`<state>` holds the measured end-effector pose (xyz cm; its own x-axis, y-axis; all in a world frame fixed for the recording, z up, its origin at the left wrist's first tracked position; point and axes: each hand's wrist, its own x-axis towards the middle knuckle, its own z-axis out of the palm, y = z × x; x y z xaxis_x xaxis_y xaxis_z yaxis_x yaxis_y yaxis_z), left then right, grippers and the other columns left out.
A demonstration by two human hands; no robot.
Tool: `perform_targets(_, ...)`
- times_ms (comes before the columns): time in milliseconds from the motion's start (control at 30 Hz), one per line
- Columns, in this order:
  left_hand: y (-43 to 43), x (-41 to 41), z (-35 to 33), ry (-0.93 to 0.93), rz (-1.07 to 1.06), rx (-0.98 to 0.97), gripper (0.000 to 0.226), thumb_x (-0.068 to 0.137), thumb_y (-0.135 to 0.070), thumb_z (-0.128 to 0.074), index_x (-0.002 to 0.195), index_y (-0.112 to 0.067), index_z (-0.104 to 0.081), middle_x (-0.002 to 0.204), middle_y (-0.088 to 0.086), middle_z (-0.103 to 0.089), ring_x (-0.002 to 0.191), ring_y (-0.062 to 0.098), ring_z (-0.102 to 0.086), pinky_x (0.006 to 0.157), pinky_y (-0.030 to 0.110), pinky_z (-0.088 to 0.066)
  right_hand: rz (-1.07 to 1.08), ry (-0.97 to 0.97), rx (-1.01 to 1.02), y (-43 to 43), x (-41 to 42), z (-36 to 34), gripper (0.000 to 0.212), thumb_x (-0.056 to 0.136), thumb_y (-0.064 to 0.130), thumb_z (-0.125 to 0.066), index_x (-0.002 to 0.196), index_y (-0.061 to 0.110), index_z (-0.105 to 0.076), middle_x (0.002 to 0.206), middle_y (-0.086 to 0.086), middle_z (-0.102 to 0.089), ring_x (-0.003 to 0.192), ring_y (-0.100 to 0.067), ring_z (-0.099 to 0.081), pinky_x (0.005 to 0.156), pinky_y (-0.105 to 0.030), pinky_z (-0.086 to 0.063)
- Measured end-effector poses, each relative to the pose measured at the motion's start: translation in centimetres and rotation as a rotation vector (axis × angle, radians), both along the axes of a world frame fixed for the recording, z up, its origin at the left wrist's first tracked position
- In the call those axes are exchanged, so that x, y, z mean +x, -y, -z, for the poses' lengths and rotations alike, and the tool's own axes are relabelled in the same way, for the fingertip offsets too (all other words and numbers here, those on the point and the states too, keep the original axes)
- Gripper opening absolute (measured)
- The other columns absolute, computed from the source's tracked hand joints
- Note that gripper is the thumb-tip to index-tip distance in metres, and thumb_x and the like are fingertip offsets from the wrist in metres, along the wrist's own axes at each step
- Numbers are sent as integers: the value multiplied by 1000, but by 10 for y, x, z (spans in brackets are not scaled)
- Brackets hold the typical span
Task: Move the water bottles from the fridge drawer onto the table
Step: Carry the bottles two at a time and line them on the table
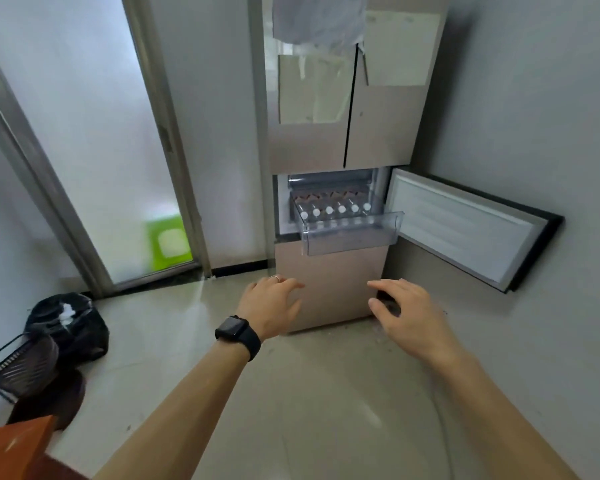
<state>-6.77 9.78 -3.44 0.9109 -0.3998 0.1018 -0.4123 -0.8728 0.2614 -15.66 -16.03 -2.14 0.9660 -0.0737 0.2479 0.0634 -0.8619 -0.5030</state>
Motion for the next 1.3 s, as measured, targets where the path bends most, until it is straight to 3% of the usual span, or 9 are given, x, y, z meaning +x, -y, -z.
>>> perform_targets(133,32,83,-7,-16,31,-8,42,98,-44,-50,140,-38,-51,135,-1,-59,127,21,-51,107,42,-42,38,-13,-20,31,73,-6,37,99,37,-58,135,30,-62,137,9,-61,137,-18,-43,118,-31,-27)
perform_targets(300,65,163,-6,-42,66,1,43,99,-43,-50,141,-38,-50,137,0,-58,128,21,-51,109,44,-42,78,-44,7,61,149,-1,37,99,37,-57,136,30,-61,138,10,-59,137,-15,-40,108,-21,-22)
perform_targets(533,93,256,18,-110,59,27,44,101,-43,-49,144,-36,-46,140,1,-56,129,22,-50,106,43,-44,30,-136,70,89,253,32,40,99,44,-53,138,37,-56,140,17,-56,139,-16,-40,114,-38,-35)
perform_targets(733,120,342,42,-165,-36,-5,44,99,-39,-52,143,-37,-48,140,0,-55,127,21,-52,102,40,-47,-46,-162,125,110,366,54,41,97,49,-54,137,39,-56,138,20,-55,134,-7,-41,104,-23,-30)
perform_targets(833,138,387,49,-238,-90,-51,44,98,-38,-53,141,-36,-49,142,-1,-53,127,20,-52,101,36,-47,-96,-230,171,122,422,61,43,97,51,-53,138,41,-53,141,21,-52,135,-5,-40,105,-24,-31)
perform_targets(1067,178,482,76,-430,-277,-393,44,95,-41,-61,137,-30,-55,136,-4,-60,124,18,-55,104,32,-45,-157,-334,281,135,537,87,42,97,49,-55,138,42,-51,141,20,-53,131,-4,-47,103,-25,-38)
perform_targets(1200,200,531,97,-550,-456,-670,51,94,-36,-67,140,-22,-52,136,-2,-59,126,20,-56,110,41,-44,-131,-388,344,133,599,105,39,97,41,-60,135,33,-57,133,14,-61,123,-5,-54,99,-23,-40)
perform_targets(1300,211,578,117,-639,-543,-817,23,94,-27,-66,116,-26,-59,117,-3,-65,116,23,-58,104,39,-45,-73,-472,432,129,646,122,37,97,34,-63,132,24,-60,129,7,-65,109,-2,-57,91,-18,-40)
